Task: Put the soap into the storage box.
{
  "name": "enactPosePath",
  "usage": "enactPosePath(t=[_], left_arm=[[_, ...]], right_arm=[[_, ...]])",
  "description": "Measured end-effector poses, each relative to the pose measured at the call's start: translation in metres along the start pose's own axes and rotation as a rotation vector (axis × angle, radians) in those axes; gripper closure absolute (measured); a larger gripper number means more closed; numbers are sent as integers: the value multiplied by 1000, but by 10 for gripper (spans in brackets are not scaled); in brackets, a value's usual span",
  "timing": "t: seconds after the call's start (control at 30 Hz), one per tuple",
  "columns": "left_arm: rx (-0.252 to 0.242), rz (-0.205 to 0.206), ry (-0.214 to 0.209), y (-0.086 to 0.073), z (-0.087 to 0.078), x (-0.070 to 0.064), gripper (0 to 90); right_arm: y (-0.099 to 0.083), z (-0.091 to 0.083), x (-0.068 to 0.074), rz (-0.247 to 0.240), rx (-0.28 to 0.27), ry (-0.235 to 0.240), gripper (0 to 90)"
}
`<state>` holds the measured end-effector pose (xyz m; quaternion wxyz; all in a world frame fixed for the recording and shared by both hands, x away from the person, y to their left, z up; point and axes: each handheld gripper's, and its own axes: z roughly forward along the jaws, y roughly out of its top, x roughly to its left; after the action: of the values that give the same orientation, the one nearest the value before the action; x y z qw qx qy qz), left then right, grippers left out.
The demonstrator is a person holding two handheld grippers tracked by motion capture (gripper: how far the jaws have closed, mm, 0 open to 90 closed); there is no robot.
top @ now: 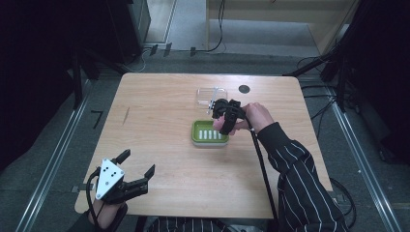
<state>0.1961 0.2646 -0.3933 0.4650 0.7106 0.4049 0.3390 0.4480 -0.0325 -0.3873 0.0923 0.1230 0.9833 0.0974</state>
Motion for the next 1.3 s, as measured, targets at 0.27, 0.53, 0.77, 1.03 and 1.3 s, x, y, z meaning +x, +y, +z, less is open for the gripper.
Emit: enactPosePath(t=[0.27,0.53,0.77,1.03,1.3], left_arm=[[1,2,-1,0,0,0,133],[-1,0,-1,0,0,0,133],[0,3,-1,0,0,0,133],[0,3,-1,0,0,0,133],[0,3,-1,0,0,0,133]], right_arm=[[3,3,0,8,-10,8,385],[9,6,0,-4,-33,10,385],[12,10,-1,-7,-54,19,385],[17,15,-1,-12,-76,25,385],[20,20,-2,-10,-87,45,385]])
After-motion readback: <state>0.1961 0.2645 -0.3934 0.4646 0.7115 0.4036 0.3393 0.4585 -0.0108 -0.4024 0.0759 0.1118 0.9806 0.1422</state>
